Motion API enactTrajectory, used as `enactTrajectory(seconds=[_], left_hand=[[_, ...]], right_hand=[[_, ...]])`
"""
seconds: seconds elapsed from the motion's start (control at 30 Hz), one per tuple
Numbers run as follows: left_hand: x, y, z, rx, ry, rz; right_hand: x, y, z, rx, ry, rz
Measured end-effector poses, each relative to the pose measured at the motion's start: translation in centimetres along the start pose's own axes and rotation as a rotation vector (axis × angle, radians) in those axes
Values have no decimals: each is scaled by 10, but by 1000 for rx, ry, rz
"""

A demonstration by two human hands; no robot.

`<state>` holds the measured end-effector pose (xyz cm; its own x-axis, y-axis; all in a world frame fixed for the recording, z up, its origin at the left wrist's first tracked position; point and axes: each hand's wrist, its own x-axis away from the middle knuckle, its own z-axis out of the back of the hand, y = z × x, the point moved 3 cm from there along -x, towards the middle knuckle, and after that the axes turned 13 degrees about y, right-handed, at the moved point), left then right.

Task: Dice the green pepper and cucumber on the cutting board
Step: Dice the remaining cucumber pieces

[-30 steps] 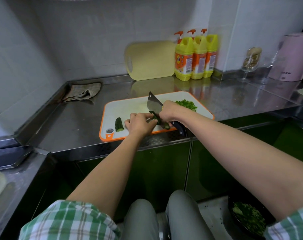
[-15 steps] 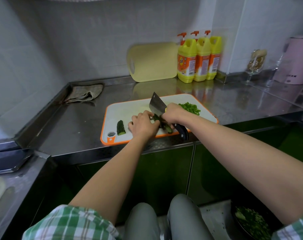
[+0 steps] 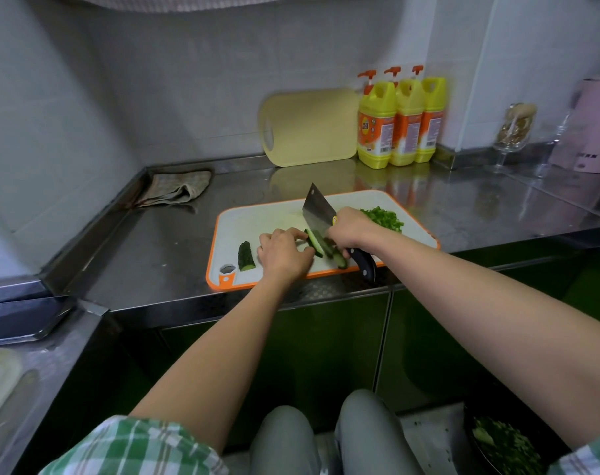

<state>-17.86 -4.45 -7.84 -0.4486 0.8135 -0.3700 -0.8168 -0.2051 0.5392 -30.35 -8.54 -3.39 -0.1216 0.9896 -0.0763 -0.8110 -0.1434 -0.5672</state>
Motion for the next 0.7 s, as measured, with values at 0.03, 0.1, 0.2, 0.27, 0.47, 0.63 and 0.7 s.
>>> enactTrajectory(seconds=[0.03,0.1,0.2,0.27,0.47,0.63,0.7], left_hand=[[1,0,0,7,6,-1],[1,-1,0,15,24,0],[3,0,1,6,42,0],[3,0,1,1,43,-5],[5,0,2,4,55,-7],[4,1,2,16,56,11],[4,1,1,24,58,13]], right_hand=[[1,1,1,-8,5,2],[3,0,4,-23,6,9],[6,-2,8,-23,-22,8],[8,-4,10,-7,-44,14],[15,-9,14,54,-71,36],[17,-10,14,41,-79,28],[18,-10,13,43,-82,23]])
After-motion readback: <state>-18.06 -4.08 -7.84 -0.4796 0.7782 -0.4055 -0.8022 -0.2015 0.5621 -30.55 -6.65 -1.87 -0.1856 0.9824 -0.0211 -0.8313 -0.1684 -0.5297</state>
